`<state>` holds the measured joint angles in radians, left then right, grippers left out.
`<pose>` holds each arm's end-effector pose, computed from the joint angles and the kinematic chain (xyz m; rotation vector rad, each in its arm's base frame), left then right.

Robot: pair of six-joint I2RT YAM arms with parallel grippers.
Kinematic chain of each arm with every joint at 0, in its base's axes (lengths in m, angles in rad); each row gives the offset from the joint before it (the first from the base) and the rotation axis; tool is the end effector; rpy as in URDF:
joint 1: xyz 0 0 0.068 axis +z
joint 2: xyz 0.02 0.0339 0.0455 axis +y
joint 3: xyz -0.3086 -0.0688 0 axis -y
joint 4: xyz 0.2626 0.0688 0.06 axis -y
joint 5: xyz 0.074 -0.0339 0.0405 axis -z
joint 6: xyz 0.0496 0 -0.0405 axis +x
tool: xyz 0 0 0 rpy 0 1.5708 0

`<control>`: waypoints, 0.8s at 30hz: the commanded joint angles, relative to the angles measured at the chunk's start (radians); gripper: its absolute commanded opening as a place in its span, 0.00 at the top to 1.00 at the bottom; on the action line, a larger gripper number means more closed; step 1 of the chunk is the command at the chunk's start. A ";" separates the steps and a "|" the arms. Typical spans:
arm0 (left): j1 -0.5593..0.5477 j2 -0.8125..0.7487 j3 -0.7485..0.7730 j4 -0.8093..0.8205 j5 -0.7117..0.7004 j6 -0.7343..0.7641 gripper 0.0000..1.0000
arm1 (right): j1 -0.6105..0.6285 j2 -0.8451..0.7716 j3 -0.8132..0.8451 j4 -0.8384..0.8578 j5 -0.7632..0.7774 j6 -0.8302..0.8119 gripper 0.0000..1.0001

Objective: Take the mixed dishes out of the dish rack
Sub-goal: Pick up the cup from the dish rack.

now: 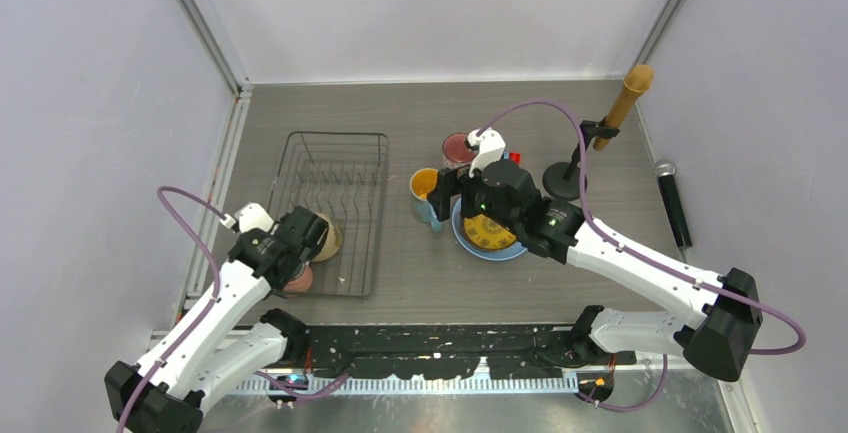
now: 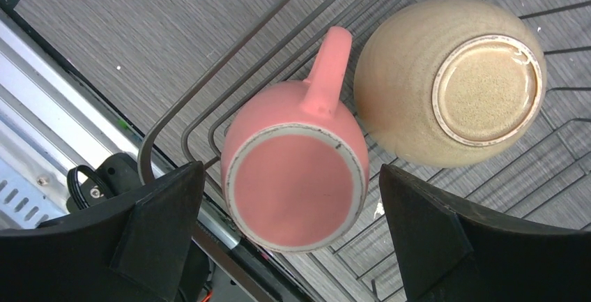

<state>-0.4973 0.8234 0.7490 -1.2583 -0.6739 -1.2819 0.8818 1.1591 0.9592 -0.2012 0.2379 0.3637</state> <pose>0.1054 -0.0220 0.2706 -1.0342 2.2303 0.3136 0.1860 0.2074 0.3553 -0.3593 1.9734 0.5781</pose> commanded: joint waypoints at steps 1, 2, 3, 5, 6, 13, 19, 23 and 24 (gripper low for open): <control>0.011 -0.025 -0.023 0.009 -0.064 -0.073 0.00 | 0.005 0.002 -0.007 0.038 0.010 -0.013 0.00; 0.011 -0.029 -0.029 0.002 -0.069 -0.088 0.00 | 0.005 0.003 -0.006 0.036 0.010 -0.012 0.00; 0.012 -0.033 -0.035 -0.002 -0.076 -0.102 0.00 | 0.005 0.003 -0.007 0.036 0.011 -0.012 0.00; 0.016 -0.042 -0.045 -0.009 -0.084 -0.120 0.00 | 0.005 0.005 -0.008 0.036 0.006 -0.009 0.00; 0.018 -0.048 -0.049 -0.010 -0.087 -0.125 0.00 | 0.005 0.006 -0.007 0.034 0.004 -0.009 0.00; 0.025 -0.078 -0.075 0.037 -0.083 -0.122 0.00 | 0.005 0.015 0.001 0.022 0.000 -0.005 0.00; 0.032 -0.036 -0.074 0.076 -0.048 -0.085 0.01 | 0.005 0.023 0.004 0.017 0.005 -0.006 0.00; 0.034 0.001 -0.046 0.023 -0.033 -0.074 0.01 | 0.005 0.028 0.006 0.015 0.012 -0.012 0.00; 0.034 0.004 -0.044 0.011 -0.038 -0.074 0.01 | 0.005 0.032 0.005 0.017 0.017 -0.013 0.00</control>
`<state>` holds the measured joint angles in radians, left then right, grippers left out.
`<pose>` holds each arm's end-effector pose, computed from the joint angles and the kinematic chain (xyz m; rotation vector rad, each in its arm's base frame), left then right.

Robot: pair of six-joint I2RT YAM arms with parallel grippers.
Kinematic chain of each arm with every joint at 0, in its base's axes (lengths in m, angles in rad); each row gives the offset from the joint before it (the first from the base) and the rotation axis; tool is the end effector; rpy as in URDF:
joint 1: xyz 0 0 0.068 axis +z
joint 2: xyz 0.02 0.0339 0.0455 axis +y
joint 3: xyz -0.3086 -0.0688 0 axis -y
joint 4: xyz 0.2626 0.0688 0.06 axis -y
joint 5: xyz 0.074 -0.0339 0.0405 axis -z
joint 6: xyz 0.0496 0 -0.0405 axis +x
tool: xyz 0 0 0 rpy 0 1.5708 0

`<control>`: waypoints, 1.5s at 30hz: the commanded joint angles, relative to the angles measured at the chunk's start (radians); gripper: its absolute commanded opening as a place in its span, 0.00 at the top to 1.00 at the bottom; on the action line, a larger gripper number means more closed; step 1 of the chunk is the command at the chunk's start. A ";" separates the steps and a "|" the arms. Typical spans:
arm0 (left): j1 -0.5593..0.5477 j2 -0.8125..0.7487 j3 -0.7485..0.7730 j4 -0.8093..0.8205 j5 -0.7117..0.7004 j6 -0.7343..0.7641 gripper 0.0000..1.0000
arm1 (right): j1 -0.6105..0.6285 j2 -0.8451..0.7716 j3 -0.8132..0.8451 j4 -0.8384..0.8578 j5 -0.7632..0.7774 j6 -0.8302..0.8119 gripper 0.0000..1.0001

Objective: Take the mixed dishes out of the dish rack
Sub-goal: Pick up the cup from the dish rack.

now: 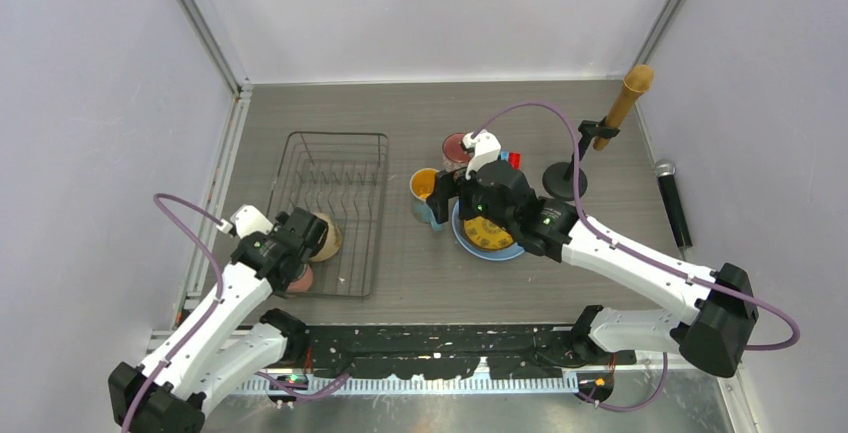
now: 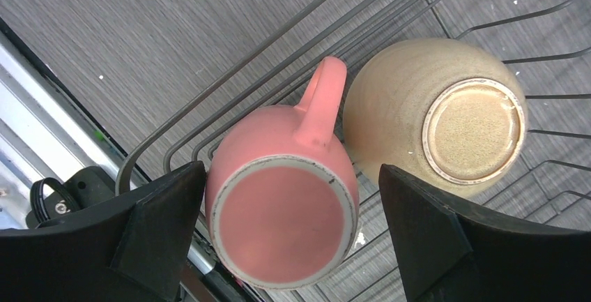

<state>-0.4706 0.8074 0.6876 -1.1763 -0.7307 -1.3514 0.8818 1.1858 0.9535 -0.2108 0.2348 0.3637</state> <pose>0.1083 -0.0179 0.2579 -1.1319 2.1057 0.2990 0.1894 0.2118 0.3450 -0.3755 2.0108 0.5569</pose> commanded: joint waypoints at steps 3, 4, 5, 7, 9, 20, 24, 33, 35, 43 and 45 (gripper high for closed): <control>0.009 0.015 0.007 -0.080 0.004 -0.015 0.03 | 0.005 0.018 0.012 0.033 0.017 -0.015 0.00; 0.010 0.010 0.002 -0.071 0.007 -0.017 0.05 | 0.005 0.025 0.013 0.034 0.012 -0.015 0.00; 0.010 0.004 -0.006 -0.057 0.012 -0.018 0.07 | 0.005 0.029 0.016 0.032 0.009 -0.015 0.00; 0.012 -0.004 -0.018 -0.028 0.023 -0.016 0.12 | 0.005 0.035 0.021 0.027 0.004 -0.014 0.00; 0.013 -0.004 -0.018 -0.019 0.029 -0.014 0.16 | 0.005 0.035 0.021 0.023 0.003 -0.015 0.00; 0.013 -0.056 0.091 -0.149 -0.010 -0.001 0.45 | 0.005 0.006 0.006 0.026 0.031 -0.017 0.00; 0.013 -0.105 0.155 -0.192 -0.033 0.046 0.58 | 0.005 0.002 0.005 0.022 0.027 -0.016 0.00; 0.013 -0.207 0.225 -0.158 0.019 0.158 0.81 | 0.004 -0.019 0.001 0.032 -0.008 -0.008 0.00; 0.013 -0.223 0.239 -0.139 0.034 0.190 0.89 | 0.005 -0.026 -0.003 0.041 -0.033 -0.006 0.00; 0.013 -0.332 0.252 0.019 0.093 0.361 1.00 | 0.003 -0.065 -0.070 0.187 -0.163 0.084 0.00; 0.013 -0.363 0.249 0.062 0.119 0.387 1.00 | 0.004 -0.067 -0.075 0.203 -0.193 0.090 0.00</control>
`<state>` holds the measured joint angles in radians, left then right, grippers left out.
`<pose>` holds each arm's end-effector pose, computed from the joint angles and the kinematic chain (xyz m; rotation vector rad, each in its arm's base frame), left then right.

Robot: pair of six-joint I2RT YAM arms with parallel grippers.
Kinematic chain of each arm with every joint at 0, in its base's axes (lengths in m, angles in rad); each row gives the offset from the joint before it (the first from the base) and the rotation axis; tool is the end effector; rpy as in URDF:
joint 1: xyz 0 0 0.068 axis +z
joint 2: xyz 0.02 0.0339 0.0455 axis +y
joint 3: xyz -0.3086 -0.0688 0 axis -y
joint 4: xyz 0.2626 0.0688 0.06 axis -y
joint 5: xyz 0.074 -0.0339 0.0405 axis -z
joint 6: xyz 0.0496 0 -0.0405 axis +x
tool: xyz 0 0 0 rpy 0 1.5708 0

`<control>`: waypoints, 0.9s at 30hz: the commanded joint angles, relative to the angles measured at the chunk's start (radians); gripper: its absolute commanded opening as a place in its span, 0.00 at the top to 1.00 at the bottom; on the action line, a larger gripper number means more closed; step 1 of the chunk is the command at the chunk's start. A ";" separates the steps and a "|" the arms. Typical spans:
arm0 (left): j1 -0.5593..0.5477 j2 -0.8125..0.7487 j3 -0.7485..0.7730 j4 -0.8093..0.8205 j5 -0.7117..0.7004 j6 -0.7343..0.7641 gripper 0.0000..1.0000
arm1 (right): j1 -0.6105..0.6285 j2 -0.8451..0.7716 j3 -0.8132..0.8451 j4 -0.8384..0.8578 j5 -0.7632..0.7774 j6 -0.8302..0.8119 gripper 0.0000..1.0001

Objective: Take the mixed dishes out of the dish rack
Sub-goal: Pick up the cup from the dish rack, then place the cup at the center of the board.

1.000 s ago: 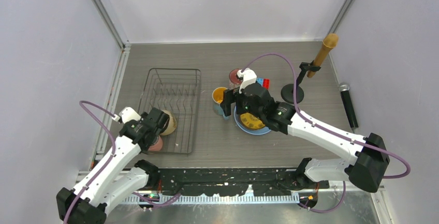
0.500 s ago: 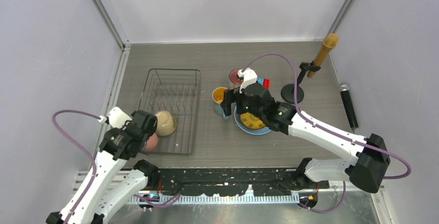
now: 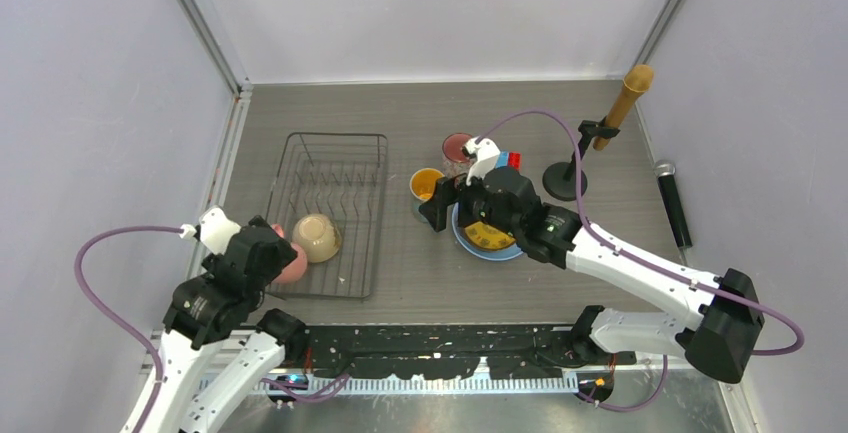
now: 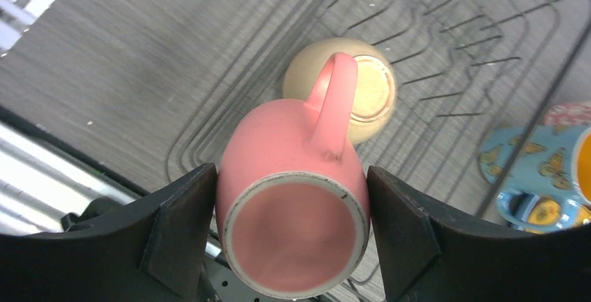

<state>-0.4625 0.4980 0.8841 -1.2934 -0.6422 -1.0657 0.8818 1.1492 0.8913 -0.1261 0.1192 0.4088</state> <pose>0.0487 0.0089 0.3258 -0.9100 2.0616 0.0040 0.1808 0.2102 0.3399 -0.3948 1.9857 0.7242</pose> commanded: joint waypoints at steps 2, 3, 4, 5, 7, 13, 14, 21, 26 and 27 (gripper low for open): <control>0.005 -0.071 0.055 0.202 0.047 0.108 1.00 | 0.003 -0.027 -0.011 0.121 -0.126 0.045 0.00; 0.005 -0.076 0.057 0.209 0.056 0.110 1.00 | 0.003 -0.023 -0.010 0.121 -0.144 0.050 0.00; 0.005 -0.080 0.061 0.220 0.069 0.115 1.00 | 0.003 -0.016 -0.010 0.153 -0.176 0.061 0.00; 0.005 -0.081 0.062 0.233 0.084 0.120 1.00 | 0.003 -0.011 -0.011 0.182 -0.194 0.069 0.00; 0.005 -0.076 0.059 0.265 0.130 0.124 1.00 | 0.003 0.008 -0.016 0.231 -0.260 0.091 0.00; 0.005 -0.047 0.065 0.351 0.199 0.101 1.00 | 0.003 0.099 -0.013 0.331 -0.387 0.188 0.02; 0.005 -0.046 0.061 0.373 0.215 0.093 1.00 | 0.003 0.122 -0.013 0.345 -0.412 0.215 0.02; 0.005 -0.050 0.003 0.544 0.331 0.027 1.00 | 0.003 0.249 -0.045 0.632 -0.547 0.432 0.05; 0.005 -0.074 -0.036 0.609 0.384 -0.017 1.00 | 0.005 0.332 -0.036 0.783 -0.603 0.532 0.08; 0.005 -0.081 -0.040 0.614 0.386 -0.024 1.00 | 0.006 0.351 -0.037 0.802 -0.610 0.558 0.08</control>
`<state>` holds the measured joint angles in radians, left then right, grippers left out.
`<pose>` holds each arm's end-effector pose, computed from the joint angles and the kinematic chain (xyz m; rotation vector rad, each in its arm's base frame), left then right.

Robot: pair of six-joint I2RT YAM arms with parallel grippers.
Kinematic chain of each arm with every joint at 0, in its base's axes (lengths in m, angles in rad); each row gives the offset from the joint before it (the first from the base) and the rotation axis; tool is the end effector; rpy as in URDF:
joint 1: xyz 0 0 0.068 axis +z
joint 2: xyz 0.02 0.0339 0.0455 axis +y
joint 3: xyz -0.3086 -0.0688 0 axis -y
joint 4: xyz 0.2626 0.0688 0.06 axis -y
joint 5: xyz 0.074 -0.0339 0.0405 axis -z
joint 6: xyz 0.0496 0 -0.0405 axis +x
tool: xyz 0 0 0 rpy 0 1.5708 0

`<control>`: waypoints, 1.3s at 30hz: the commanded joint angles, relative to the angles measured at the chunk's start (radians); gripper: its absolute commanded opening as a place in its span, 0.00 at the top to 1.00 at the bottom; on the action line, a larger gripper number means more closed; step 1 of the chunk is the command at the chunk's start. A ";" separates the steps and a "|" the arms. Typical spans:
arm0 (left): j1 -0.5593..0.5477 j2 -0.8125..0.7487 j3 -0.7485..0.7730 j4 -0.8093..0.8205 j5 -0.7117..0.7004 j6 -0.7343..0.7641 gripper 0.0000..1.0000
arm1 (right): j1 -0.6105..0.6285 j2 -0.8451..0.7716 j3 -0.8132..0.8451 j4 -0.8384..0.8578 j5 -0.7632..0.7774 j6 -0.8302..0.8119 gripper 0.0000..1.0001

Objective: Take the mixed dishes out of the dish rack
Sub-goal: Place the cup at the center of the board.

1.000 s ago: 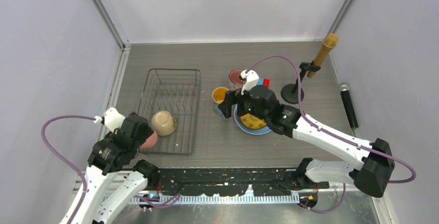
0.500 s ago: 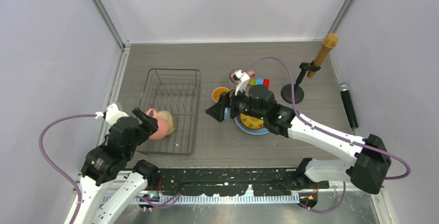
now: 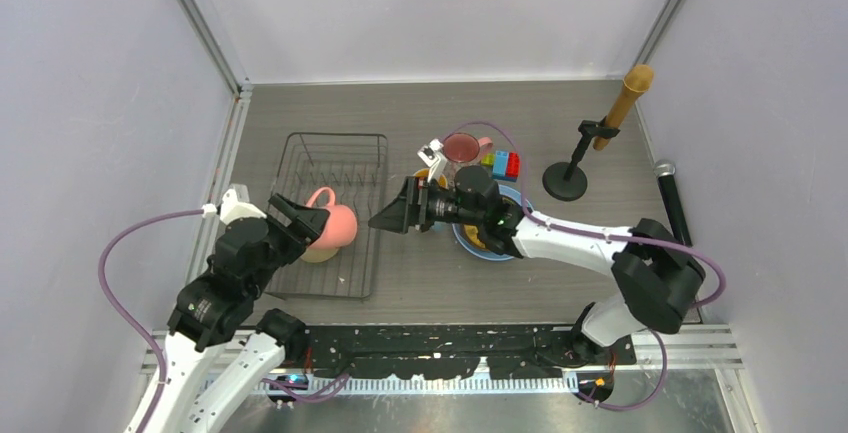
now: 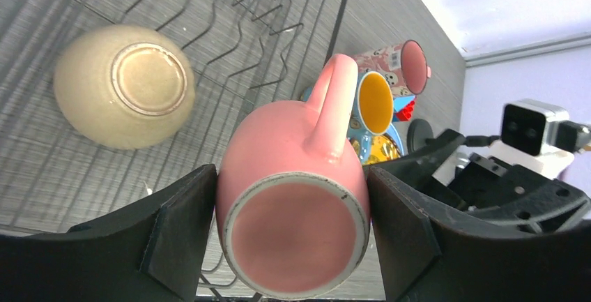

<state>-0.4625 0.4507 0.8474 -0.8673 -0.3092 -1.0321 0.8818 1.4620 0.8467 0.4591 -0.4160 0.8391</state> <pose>0.0688 -0.0174 0.3498 -0.7699 1.9272 -0.6249 0.2093 0.2856 0.2991 -0.3991 1.9705 1.5546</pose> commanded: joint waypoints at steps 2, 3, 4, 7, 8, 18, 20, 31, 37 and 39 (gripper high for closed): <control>0.005 -0.053 -0.017 0.202 0.054 -0.067 1.00 | 0.009 0.066 0.007 0.267 -0.085 0.160 0.09; 0.005 -0.063 -0.026 0.214 0.055 -0.075 1.00 | 0.012 0.077 0.010 0.293 -0.087 0.169 0.09; 0.005 -0.072 -0.036 0.223 0.054 -0.085 1.00 | 0.017 0.097 0.014 0.306 -0.091 0.185 0.09; 0.005 -0.092 -0.062 0.261 0.063 -0.097 1.00 | 0.029 0.140 0.033 0.368 -0.100 0.221 0.11; 0.005 -0.095 -0.067 0.266 0.065 -0.099 1.00 | 0.034 0.165 0.045 0.385 -0.105 0.245 0.12; 0.005 -0.086 -0.083 0.276 0.074 -0.108 1.00 | 0.070 0.278 0.110 0.611 -0.145 0.355 0.24; 0.005 -0.086 -0.086 0.276 0.069 -0.110 1.00 | 0.075 0.280 0.117 0.615 -0.145 0.354 0.28; 0.005 -0.092 -0.118 0.308 0.081 -0.122 1.00 | 0.079 0.263 0.111 0.666 -0.149 0.373 0.60; 0.005 -0.093 -0.124 0.260 0.073 -0.118 1.00 | 0.080 0.245 0.106 0.677 -0.151 0.372 0.79; 0.005 -0.096 -0.120 0.230 0.062 -0.122 1.00 | 0.080 0.235 0.101 0.676 -0.156 0.366 0.85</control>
<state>-0.4534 0.3595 0.7296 -0.6342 -0.2588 -1.1873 0.9474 1.7473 0.9222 1.0801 -0.5575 1.2510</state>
